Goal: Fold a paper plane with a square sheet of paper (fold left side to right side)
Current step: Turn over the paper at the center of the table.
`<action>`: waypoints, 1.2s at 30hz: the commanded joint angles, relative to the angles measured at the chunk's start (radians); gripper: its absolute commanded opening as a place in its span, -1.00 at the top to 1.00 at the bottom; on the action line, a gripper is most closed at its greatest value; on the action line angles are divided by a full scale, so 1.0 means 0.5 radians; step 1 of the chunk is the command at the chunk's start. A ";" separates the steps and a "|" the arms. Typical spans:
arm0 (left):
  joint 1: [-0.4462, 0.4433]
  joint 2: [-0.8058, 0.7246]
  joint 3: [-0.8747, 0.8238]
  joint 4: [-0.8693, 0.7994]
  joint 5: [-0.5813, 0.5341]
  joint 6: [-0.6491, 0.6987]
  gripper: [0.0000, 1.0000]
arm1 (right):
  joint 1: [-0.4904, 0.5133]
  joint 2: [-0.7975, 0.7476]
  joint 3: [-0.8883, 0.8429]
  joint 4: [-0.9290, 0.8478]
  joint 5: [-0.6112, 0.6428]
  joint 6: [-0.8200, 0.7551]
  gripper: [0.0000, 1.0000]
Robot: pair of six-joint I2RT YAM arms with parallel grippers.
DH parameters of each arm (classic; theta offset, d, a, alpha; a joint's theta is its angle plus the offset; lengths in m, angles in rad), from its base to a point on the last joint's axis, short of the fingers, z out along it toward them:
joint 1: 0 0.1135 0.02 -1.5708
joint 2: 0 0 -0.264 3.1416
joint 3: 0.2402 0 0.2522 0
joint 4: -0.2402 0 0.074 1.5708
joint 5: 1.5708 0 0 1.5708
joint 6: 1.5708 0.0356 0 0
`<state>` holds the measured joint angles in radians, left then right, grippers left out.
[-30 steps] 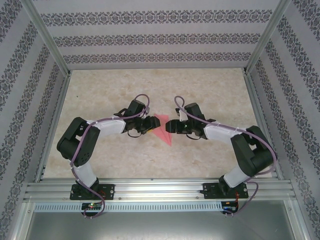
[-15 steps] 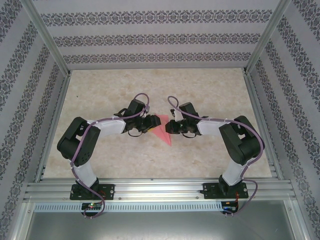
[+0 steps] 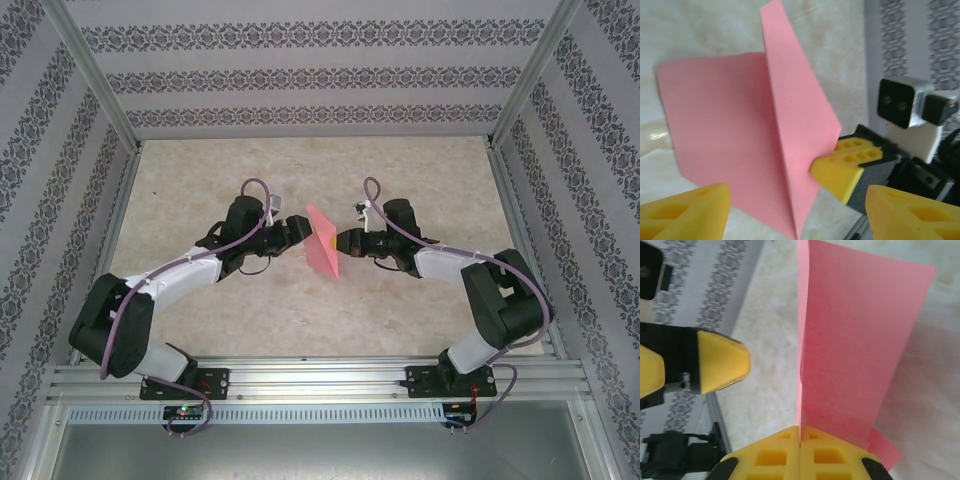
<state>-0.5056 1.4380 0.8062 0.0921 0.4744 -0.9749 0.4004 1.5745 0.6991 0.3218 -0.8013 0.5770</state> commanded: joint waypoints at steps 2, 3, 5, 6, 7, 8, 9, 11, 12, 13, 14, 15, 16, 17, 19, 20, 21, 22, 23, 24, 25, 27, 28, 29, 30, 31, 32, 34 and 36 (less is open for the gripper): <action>0.014 -0.063 -0.013 0.260 0.107 -0.116 -0.45 | 0.003 -0.189 -0.067 0.280 -0.165 0.193 1.00; 0.015 -0.068 -0.007 0.272 0.121 -0.131 -0.45 | 0.006 -0.232 -0.084 0.307 -0.162 0.231 1.00; 0.009 -0.069 0.001 0.310 0.150 -0.158 -0.44 | 0.019 -0.301 -0.094 0.322 -0.155 0.274 1.00; 0.004 -0.065 0.004 0.339 0.168 -0.174 -0.43 | 0.032 -0.330 -0.092 0.315 -0.154 0.287 1.00; 0.001 -0.062 0.004 0.375 0.185 -0.186 -0.42 | 0.041 -0.353 -0.090 0.311 -0.151 0.298 1.00; -0.001 -0.060 0.009 0.410 0.209 -0.199 -0.41 | 0.053 -0.370 -0.083 0.300 -0.150 0.308 1.00; -0.008 -0.051 0.016 0.428 0.229 -0.201 -0.38 | 0.061 -0.384 -0.073 0.282 -0.146 0.312 1.00; -0.019 -0.053 0.031 0.445 0.251 -0.201 -0.33 | 0.078 -0.405 -0.060 0.250 -0.133 0.313 1.00; -0.024 -0.057 0.032 0.462 0.259 -0.201 -0.31 | 0.083 -0.409 -0.053 0.243 -0.128 0.313 1.00; -0.027 -0.061 0.033 0.476 0.267 -0.204 -0.28 | 0.088 -0.414 -0.051 0.246 -0.129 0.321 1.00; -0.029 -0.066 0.035 0.481 0.275 -0.201 -0.24 | 0.094 -0.417 -0.048 0.249 -0.132 0.325 1.00; -0.029 -0.072 0.041 0.482 0.281 -0.199 -0.19 | 0.100 -0.419 -0.042 0.251 -0.134 0.330 1.00; -0.033 -0.073 0.041 0.478 0.284 -0.198 -0.14 | 0.104 -0.419 -0.038 0.249 -0.135 0.337 1.00; -0.033 -0.076 0.044 0.476 0.289 -0.198 -0.07 | 0.110 -0.419 -0.032 0.250 -0.140 0.339 1.00; -0.035 -0.083 0.050 0.480 0.296 -0.194 0.08 | 0.118 -0.410 -0.024 0.242 -0.144 0.343 1.00; -0.036 -0.085 0.055 0.473 0.299 -0.189 0.15 | 0.120 -0.402 -0.021 0.241 -0.146 0.348 1.00; -0.037 -0.090 0.059 0.464 0.303 -0.179 0.23 | 0.120 -0.393 -0.018 0.254 -0.152 0.360 1.00; -0.037 -0.089 0.062 0.453 0.306 -0.169 0.29 | 0.122 -0.387 -0.018 0.261 -0.152 0.370 1.00; -0.040 -0.092 0.072 0.428 0.312 -0.153 0.35 | 0.123 -0.382 -0.018 0.269 -0.157 0.381 1.00; -0.038 -0.093 0.075 0.412 0.314 -0.143 0.43 | 0.123 -0.376 -0.017 0.281 -0.162 0.390 1.00; -0.038 -0.093 0.072 0.411 0.314 -0.139 0.49 | 0.123 -0.374 -0.016 0.280 -0.162 0.395 0.99; -0.038 -0.091 0.072 0.415 0.315 -0.140 0.63 | 0.123 -0.364 -0.009 0.258 -0.162 0.395 0.97; -0.038 -0.093 0.072 0.418 0.316 -0.139 0.69 | 0.120 -0.363 -0.004 0.232 -0.157 0.393 0.97; -0.038 -0.090 0.073 0.418 0.318 -0.137 0.73 | 0.120 -0.360 -0.003 0.220 -0.158 0.392 0.97; -0.038 -0.093 0.072 0.414 0.318 -0.136 0.78 | 0.120 -0.358 0.000 0.218 -0.164 0.392 0.97; -0.040 -0.092 0.072 0.418 0.318 -0.136 0.82 | 0.117 -0.360 0.002 0.202 -0.162 0.390 0.97; -0.038 -0.092 0.069 0.418 0.318 -0.132 0.85 | 0.114 -0.363 0.007 0.186 -0.162 0.386 0.96; -0.039 -0.096 0.066 0.412 0.315 -0.130 0.90 | 0.100 -0.371 0.016 0.141 -0.164 0.370 0.90; -0.038 -0.101 0.067 0.408 0.309 -0.127 0.94 | 0.071 -0.405 0.015 0.098 -0.159 0.359 0.79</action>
<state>-0.5137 1.4208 0.8127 0.2684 0.6209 -1.0573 0.4484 1.3865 0.6781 0.3973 -0.8658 0.7654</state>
